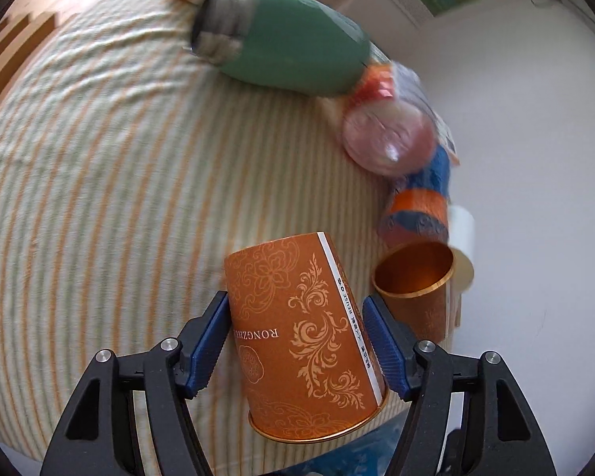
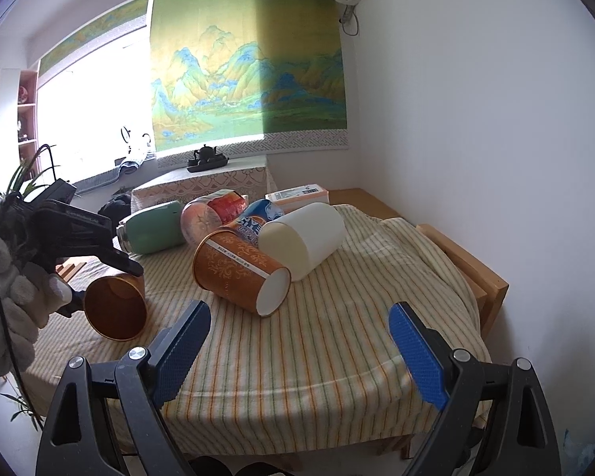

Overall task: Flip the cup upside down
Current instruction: 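Tip the orange cup onto its rim with the left gripper and release it, then close the right gripper around the upside-down orange cup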

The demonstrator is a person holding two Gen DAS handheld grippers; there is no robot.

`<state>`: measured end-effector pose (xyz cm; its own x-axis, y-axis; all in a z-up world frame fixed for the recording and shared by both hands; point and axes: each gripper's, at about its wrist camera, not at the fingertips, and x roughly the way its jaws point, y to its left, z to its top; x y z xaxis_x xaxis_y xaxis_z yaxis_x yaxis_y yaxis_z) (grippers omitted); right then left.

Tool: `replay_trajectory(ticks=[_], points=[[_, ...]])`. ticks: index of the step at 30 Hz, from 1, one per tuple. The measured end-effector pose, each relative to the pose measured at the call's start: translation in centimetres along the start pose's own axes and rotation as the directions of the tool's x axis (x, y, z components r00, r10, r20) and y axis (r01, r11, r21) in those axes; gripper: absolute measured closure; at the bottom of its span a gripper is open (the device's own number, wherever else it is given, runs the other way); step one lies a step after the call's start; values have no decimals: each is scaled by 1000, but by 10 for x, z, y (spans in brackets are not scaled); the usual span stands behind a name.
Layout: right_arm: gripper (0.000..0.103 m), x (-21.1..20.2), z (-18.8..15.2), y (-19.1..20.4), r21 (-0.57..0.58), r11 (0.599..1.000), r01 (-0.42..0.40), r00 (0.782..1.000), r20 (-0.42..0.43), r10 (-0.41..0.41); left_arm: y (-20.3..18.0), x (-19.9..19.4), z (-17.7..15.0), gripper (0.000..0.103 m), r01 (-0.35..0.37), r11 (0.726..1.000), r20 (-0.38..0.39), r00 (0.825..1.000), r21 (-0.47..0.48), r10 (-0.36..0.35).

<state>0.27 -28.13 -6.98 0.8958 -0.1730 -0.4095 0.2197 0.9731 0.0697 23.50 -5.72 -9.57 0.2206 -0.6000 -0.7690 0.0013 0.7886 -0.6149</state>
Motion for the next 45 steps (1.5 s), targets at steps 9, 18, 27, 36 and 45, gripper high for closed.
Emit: replay_trajectory(ticks=[9, 18, 27, 36, 45], points=[[14, 26, 52, 34, -134, 961, -242, 965, -138, 224, -10, -45, -18, 12, -107, 985, 175, 981, 138, 82], [14, 116, 121, 112, -236, 862, -450, 828, -470, 304, 23, -109, -89, 12, -202, 960, 370, 921, 194, 119], [25, 187, 106, 194, -422, 779, -463, 724, -688, 58, 51, -145, -129, 12, -200, 964, 441, 892, 177, 104], [32, 207, 86, 207, -497, 717, -488, 658, -750, -72, 63, -147, -139, 12, -219, 960, 447, 886, 174, 121], [52, 212, 75, 210, -526, 706, -474, 652, -749, -121, 66, -148, -139, 12, -218, 962, 456, 882, 165, 122]])
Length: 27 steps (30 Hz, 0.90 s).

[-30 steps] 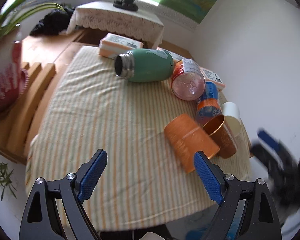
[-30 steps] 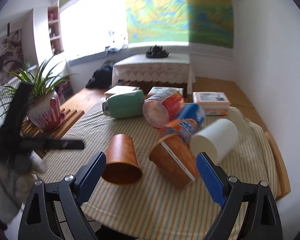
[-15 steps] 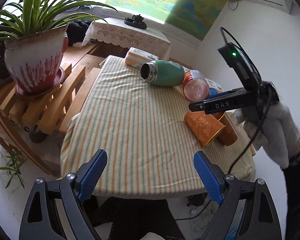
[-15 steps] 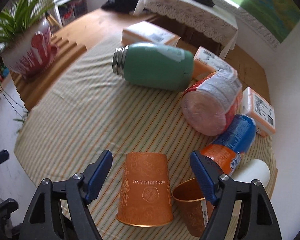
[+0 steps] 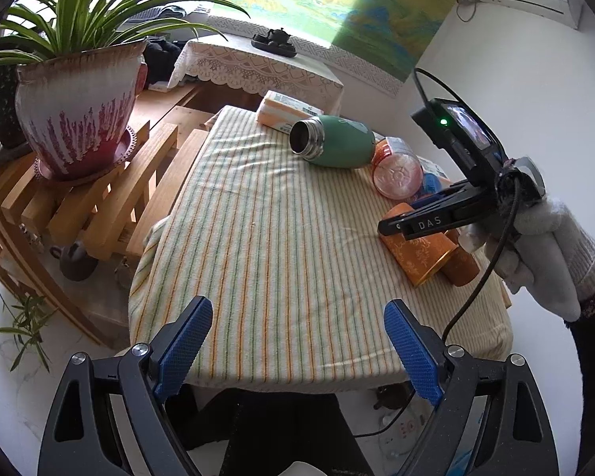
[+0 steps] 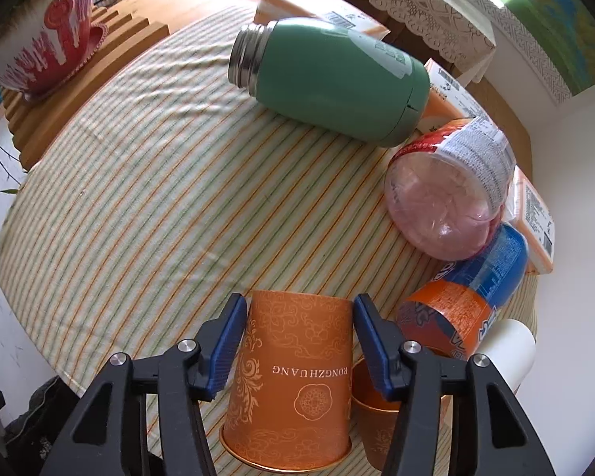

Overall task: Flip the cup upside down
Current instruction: 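Close the right gripper around the upside-down orange cup, then lift the orange cup with the right gripper and carry it across the table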

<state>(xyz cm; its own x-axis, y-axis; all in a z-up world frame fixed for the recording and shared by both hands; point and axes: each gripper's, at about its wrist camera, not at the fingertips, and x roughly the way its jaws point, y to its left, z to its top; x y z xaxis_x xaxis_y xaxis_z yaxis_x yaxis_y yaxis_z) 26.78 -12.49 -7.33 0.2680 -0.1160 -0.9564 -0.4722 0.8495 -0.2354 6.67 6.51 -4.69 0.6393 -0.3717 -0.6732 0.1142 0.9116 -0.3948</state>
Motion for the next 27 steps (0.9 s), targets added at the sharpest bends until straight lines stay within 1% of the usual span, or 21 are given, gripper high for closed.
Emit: replay_trajectory(ticks=[2, 5, 10, 11, 14, 16, 18, 20, 22, 24, 26, 27], points=[[52, -7, -3, 0, 18, 1000, -12, 1000, 22, 11, 2, 0, 1, 12, 1, 1000, 1, 1000, -5, -1], [52, -22, -9, 0, 51, 997, -57, 996, 74, 53, 2, 0, 1, 12, 3, 1000, 3, 1000, -10, -3], [52, -38, -25, -3, 117, 986, -118, 980, 174, 97, -2, 0, 0, 12, 8, 1000, 7, 1000, -3, -8], [52, -40, -27, -4, 137, 983, -124, 976, 194, 97, -3, 0, 0, 12, 9, 1000, 7, 1000, -2, -9], [52, -54, -32, -7, 184, 977, -105, 962, 268, 53, -5, 0, -1, 12, 7, 1000, 7, 1000, 3, -7], [52, -56, -33, -7, 211, 970, -119, 951, 304, 50, -7, 1, -2, 12, 5, 1000, 11, 1000, 4, -5], [52, -62, -38, -6, 238, 963, -125, 937, 346, 36, -8, 0, -2, 12, 4, 1000, 15, 1000, 6, -4], [52, -68, -43, -4, 256, 960, -111, 919, 395, 1, -9, 0, -3, 12, -1, 1000, 21, 1000, 8, 1], [52, -74, -50, 0, 272, 957, -99, 895, 445, -33, -9, 0, -4, 12, -6, 1000, 23, 1000, 10, 5], [52, -76, -56, 0, 293, 949, -120, 880, 473, -35, -8, 0, -5, 12, -7, 1000, 23, 1000, 7, 7], [52, -78, -60, 0, 312, 942, -123, 865, 499, -52, -7, -1, -7, 12, -11, 1000, 25, 1000, 7, 11], [52, -80, -63, 1, 324, 938, -122, 851, 521, -69, -7, -1, -8, 12, -15, 1000, 28, 1000, 7, 15]])
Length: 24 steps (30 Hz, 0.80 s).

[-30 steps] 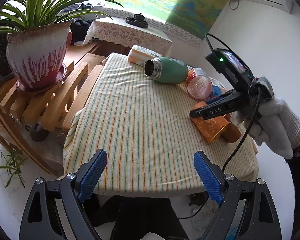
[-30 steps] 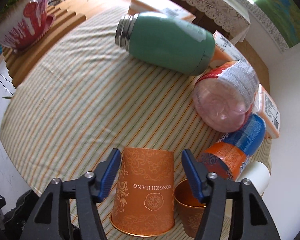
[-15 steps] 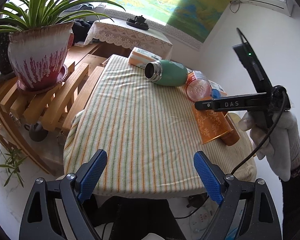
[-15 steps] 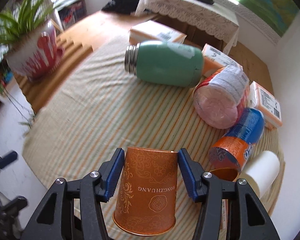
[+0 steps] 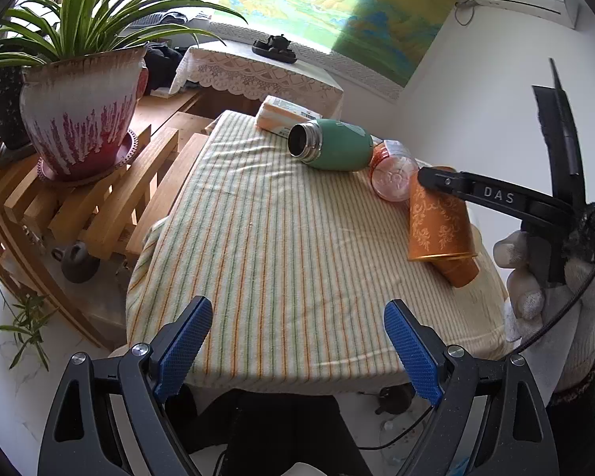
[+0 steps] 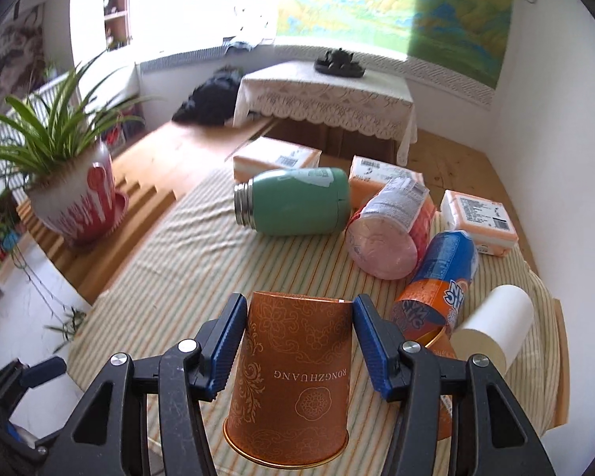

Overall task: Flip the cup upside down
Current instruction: 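Lift the orange cup with the right gripper and carry it across the table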

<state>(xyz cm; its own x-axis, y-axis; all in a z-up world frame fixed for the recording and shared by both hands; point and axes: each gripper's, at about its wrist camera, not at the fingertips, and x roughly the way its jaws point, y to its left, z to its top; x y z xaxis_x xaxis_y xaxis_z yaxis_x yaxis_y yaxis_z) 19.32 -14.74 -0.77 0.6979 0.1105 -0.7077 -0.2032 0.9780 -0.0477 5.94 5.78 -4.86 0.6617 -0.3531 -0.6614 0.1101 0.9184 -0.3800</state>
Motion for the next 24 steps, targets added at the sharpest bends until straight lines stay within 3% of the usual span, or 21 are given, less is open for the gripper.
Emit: replay_trajectory(ticks=[7, 14, 24], points=[[52, -14, -22, 6, 48, 998, 29, 986, 162, -36, 6, -1, -7, 12, -23, 1000, 6, 1000, 4, 23], [52, -16, -41, 3, 113, 993, 39, 966, 250, -66, 8, -6, -13, 12, -49, 999, 31, 998, 10, 49], [52, -16, -65, 10, 111, 989, 97, 929, 346, -130, -15, -3, -20, 12, -199, 972, 137, 974, 125, 181]])
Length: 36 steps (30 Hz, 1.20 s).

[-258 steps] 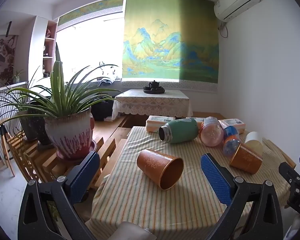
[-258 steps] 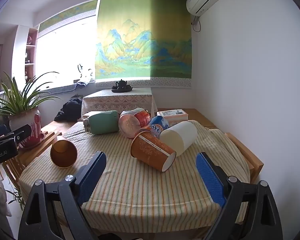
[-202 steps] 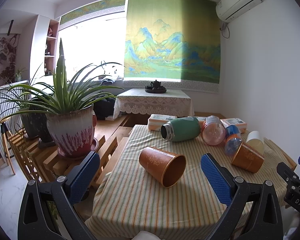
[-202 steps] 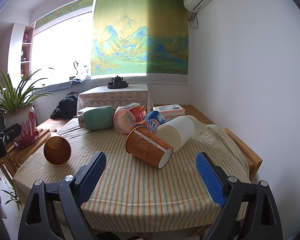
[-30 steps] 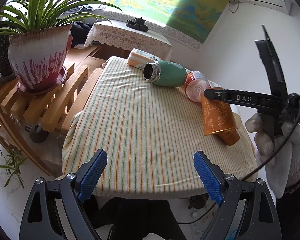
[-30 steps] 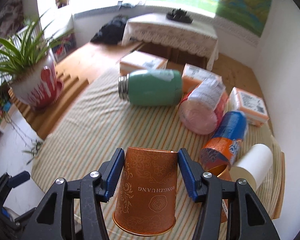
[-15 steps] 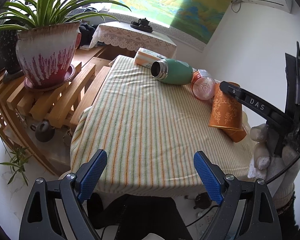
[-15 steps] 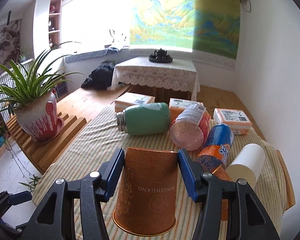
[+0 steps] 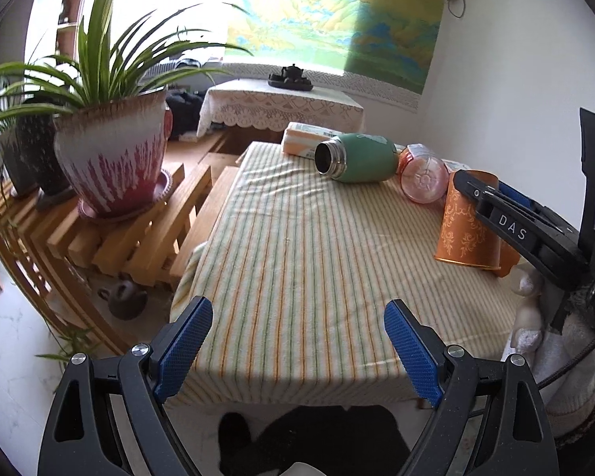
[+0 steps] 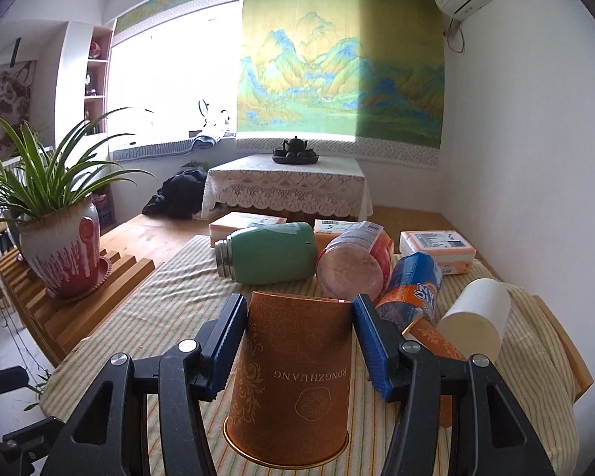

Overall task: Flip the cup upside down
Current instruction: 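Lift the orange cup with the right gripper and carry it across the table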

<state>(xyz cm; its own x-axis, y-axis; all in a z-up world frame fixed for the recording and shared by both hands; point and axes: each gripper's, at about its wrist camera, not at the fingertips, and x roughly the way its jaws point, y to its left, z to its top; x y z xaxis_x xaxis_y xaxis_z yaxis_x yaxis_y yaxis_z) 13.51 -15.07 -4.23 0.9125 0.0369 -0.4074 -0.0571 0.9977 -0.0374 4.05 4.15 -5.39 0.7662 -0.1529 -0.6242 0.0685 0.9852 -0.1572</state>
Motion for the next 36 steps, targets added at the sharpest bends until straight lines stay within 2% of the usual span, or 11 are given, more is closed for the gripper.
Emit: replay_trajectory(ticks=[15, 26, 36], points=[[52, 4, -21, -19, 114, 993, -30, 999, 27, 27, -5, 5, -10, 12, 29, 999, -11, 1000, -16, -29], [52, 13, -25, -6, 66, 998, -21, 999, 38, 19, 1, 9, -12, 12, 30, 999, -16, 999, -22, -30], [52, 1, -28, 0, 31, 999, -16, 999, 33, 15, 1, 9, -11, 12, 35, 999, -19, 999, -25, -35]])
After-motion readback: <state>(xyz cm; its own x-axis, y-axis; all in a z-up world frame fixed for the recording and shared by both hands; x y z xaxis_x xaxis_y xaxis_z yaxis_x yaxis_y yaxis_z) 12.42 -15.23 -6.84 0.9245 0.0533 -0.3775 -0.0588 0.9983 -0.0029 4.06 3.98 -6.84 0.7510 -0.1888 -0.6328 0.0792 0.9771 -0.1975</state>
